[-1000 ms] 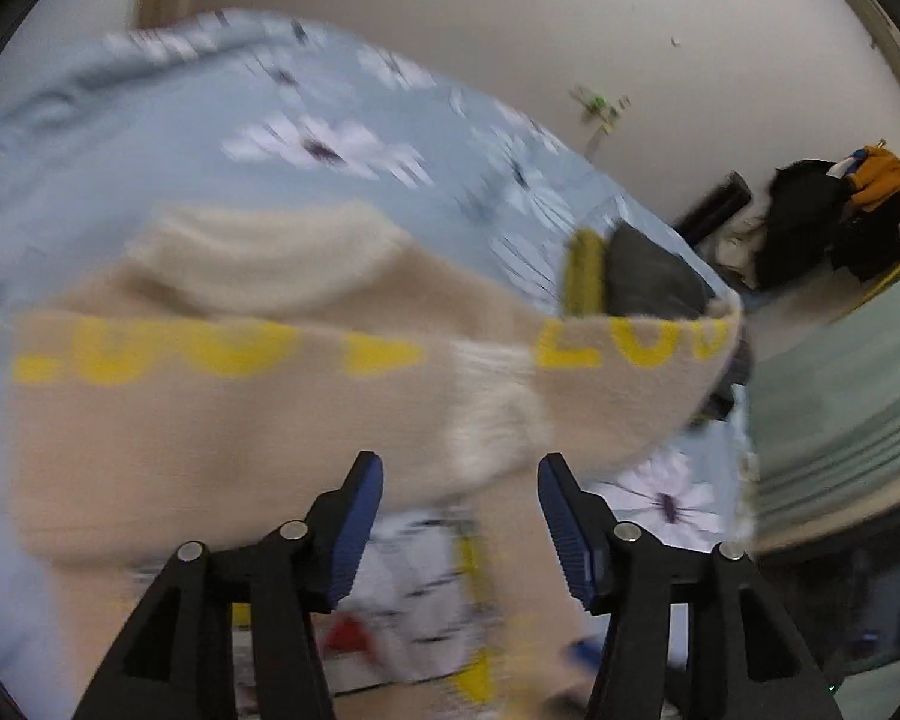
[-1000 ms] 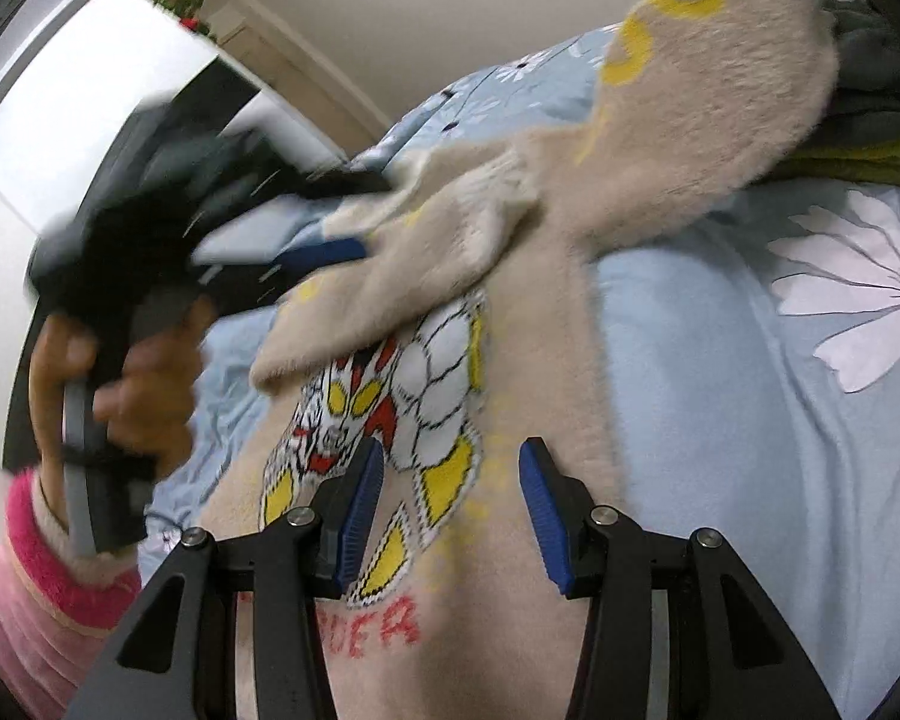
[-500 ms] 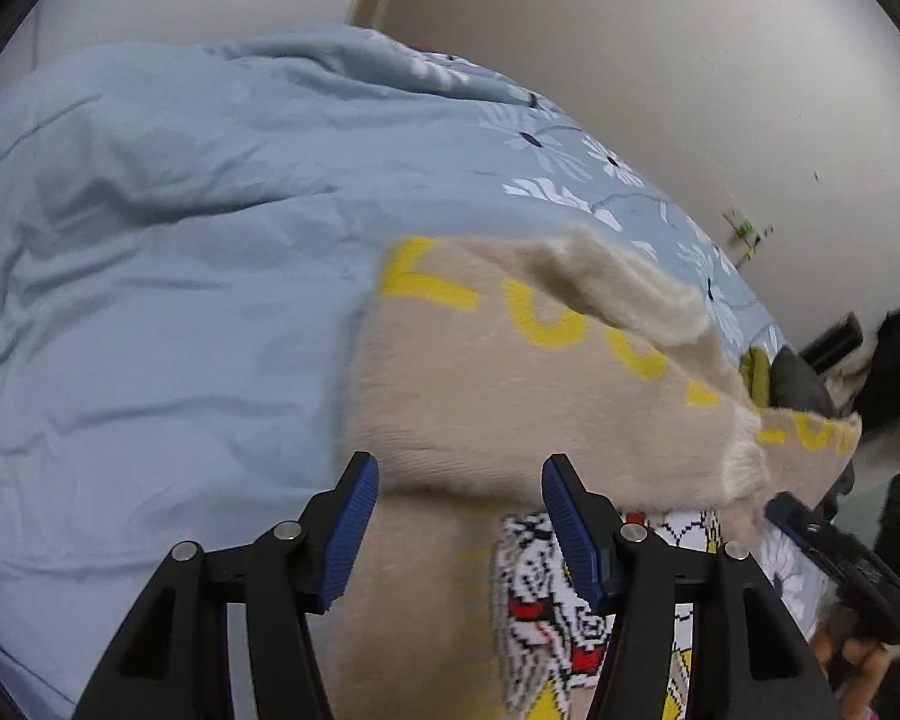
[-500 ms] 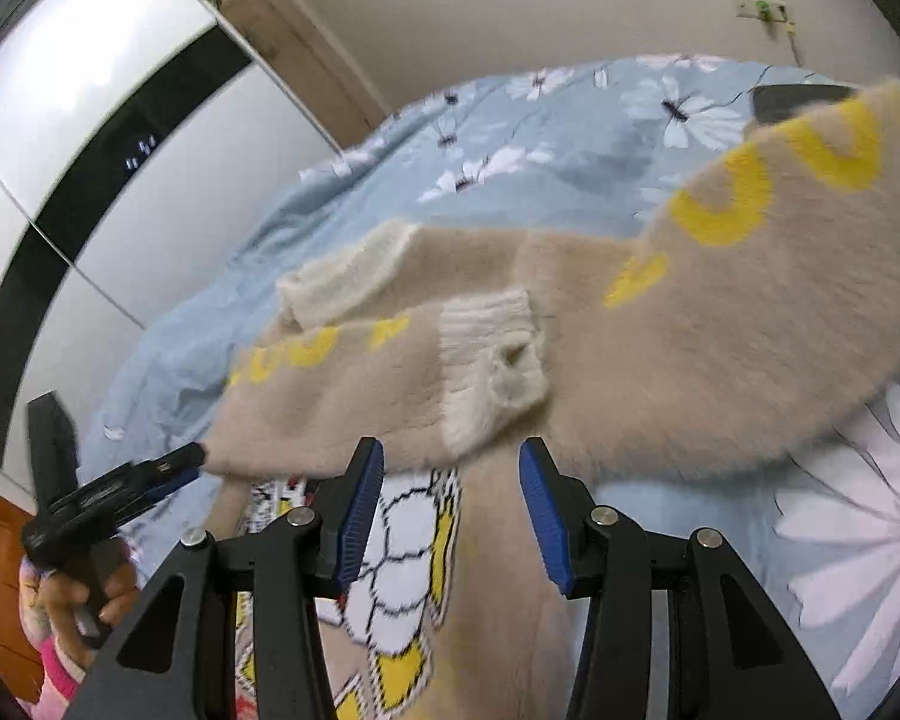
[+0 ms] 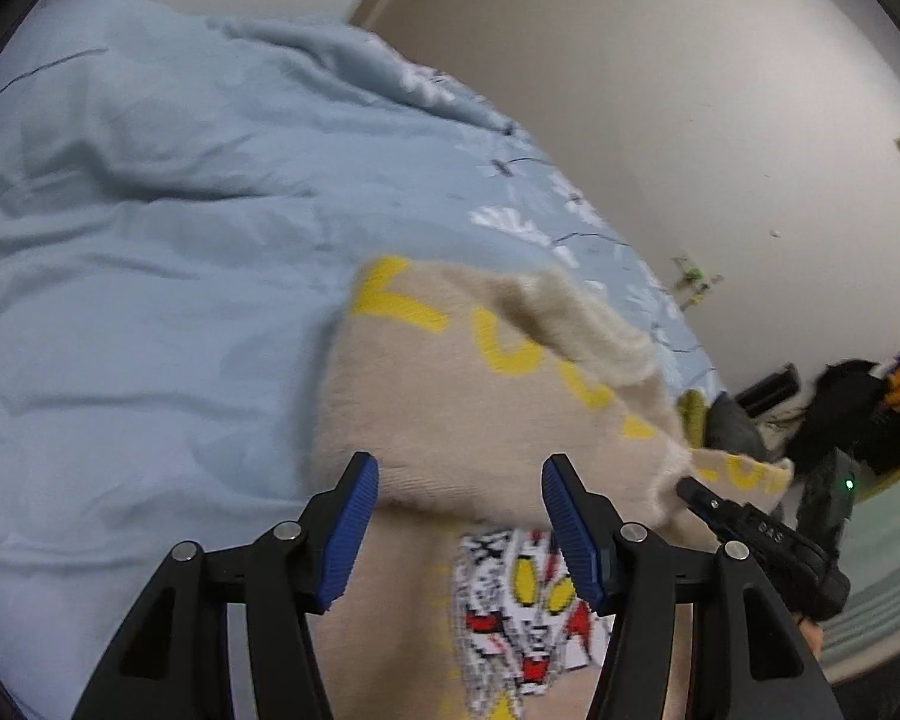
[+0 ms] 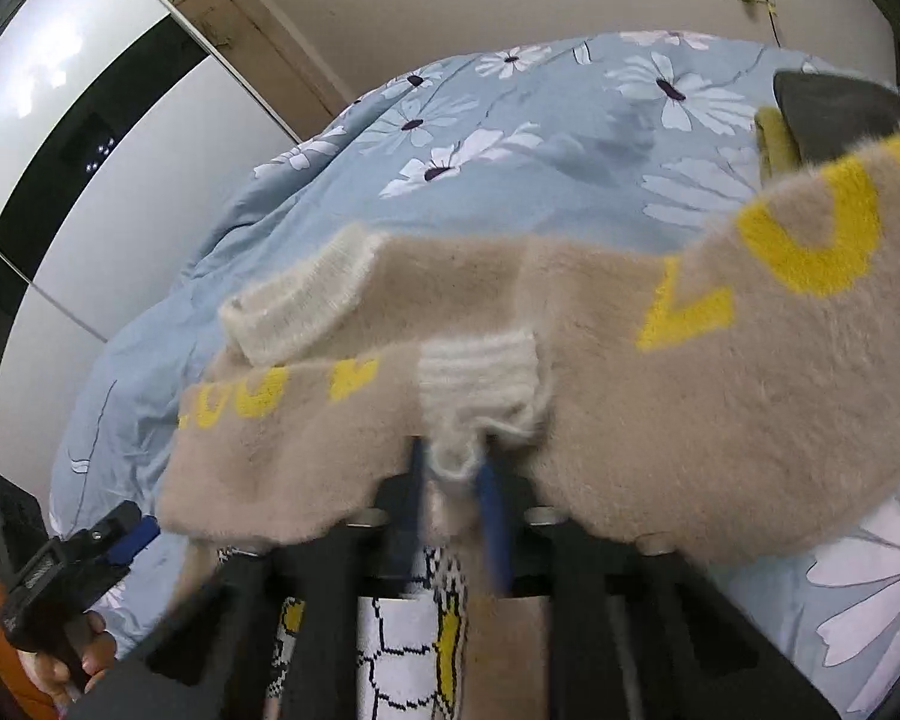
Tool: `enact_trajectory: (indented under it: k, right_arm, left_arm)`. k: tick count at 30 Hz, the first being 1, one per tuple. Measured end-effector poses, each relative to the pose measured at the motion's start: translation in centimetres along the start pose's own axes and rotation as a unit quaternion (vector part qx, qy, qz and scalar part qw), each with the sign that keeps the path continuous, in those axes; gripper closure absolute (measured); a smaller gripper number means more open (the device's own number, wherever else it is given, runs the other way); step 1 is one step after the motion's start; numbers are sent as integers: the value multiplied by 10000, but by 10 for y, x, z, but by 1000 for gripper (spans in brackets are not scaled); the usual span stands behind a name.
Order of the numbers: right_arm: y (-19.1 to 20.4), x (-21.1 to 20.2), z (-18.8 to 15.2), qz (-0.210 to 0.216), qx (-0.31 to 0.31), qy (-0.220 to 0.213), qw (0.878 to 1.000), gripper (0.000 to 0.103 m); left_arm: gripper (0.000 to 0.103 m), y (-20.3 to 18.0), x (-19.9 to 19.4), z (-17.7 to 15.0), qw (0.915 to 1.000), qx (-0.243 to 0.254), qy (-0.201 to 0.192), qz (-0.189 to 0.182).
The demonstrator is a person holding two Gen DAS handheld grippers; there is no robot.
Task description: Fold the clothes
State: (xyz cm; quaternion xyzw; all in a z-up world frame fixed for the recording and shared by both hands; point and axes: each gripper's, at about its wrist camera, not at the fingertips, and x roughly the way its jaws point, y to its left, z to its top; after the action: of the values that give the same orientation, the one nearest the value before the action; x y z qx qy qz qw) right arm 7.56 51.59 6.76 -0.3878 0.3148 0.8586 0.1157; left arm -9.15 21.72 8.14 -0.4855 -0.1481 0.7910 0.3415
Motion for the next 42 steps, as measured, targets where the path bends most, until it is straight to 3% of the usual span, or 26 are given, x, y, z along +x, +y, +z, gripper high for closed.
enact_trajectory:
  k: [3, 5, 11, 15, 17, 22, 25, 29, 32, 34, 42]
  right_arm:
    - [7, -20, 6, 89, -193, -449, 9988, 94]
    - [6, -38, 7, 157, -273, -736, 9968, 94]
    - [-31, -8, -7, -211, 211, -241, 9993, 95]
    - [-48, 0, -13, -21, 569, -168, 9982, 95]
    - [-44, -4, -11, 21, 464, -120, 9989, 95]
    - [-50, -47, -10, 368, 307, -483, 9977, 92]
    - [-78, -77, -12, 213, 487, -833, 9951, 88]
    - [-153, -103, -20, 46, 1451, -1120, 9830, 82]
    - [-186, -104, -24, 273, 1920, -1262, 9729, 73]
    - [-203, -101, -23, 557, 2189, -1383, 9643, 45]
    - [-241, -90, 3, 1071, 2744, -1956, 9354, 44]
  left_arm:
    - [42, -11, 2, 0, 9994, 216, 20, -264]
    - [42, -14, 14, 0, 9992, 296, 190, -190]
    - [42, -16, 45, -6, 9970, 327, 697, 12]
    - [42, -17, 49, -7, 9962, 472, 724, 139]
    - [42, -19, 50, -9, 9961, 500, 705, 188]
    - [42, -22, 50, -14, 9951, 619, 708, 296]
    - [42, -22, 51, -15, 9951, 566, 743, 309]
    - [41, -24, 53, -18, 9946, 587, 762, 379]
    - [39, -27, 54, -20, 9938, 668, 755, 472]
    - [39, -28, 55, -20, 9933, 694, 760, 520]
    - [39, -28, 55, -21, 9924, 713, 801, 599]
